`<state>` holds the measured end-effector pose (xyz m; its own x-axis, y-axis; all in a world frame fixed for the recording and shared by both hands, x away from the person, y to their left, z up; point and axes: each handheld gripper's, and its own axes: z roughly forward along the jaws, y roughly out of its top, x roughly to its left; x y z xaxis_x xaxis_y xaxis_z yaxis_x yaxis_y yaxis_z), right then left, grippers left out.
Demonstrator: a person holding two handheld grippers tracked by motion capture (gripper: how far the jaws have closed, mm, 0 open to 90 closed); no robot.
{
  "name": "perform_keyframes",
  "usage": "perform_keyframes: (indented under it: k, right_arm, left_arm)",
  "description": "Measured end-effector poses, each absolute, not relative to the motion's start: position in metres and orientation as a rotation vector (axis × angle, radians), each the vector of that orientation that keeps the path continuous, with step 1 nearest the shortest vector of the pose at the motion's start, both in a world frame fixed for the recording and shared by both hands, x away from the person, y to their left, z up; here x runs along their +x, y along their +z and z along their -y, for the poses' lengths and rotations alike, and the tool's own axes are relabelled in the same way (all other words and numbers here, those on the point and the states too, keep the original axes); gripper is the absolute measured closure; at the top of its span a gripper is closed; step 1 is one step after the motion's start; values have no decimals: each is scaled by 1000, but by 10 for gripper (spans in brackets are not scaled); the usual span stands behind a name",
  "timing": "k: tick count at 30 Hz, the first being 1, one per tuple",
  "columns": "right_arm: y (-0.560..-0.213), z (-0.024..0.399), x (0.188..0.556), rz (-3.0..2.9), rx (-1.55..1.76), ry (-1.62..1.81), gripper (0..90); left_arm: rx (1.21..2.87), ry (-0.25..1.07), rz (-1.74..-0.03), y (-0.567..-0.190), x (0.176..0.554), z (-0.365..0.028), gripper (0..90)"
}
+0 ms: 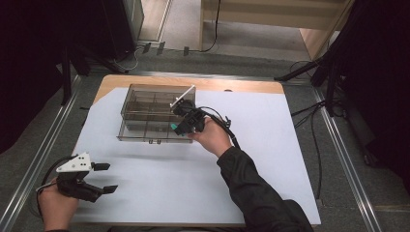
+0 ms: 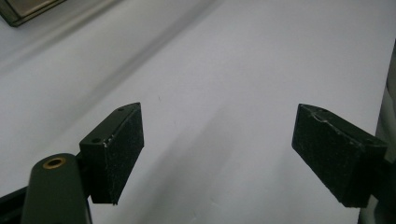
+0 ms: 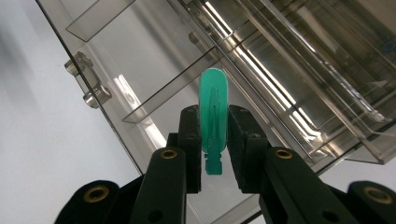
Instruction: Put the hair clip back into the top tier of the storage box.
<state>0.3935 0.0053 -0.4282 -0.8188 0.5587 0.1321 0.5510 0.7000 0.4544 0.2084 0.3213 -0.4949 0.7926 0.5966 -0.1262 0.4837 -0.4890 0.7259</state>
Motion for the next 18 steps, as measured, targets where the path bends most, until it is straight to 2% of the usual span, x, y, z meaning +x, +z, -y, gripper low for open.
perform_keyframes:
  k: [18]
  right_arm:
    - [-429, -5, 393, -2884, 926, 771, 759]
  left_arm:
    - [2176, 175, -788, -495, 209, -321, 178]
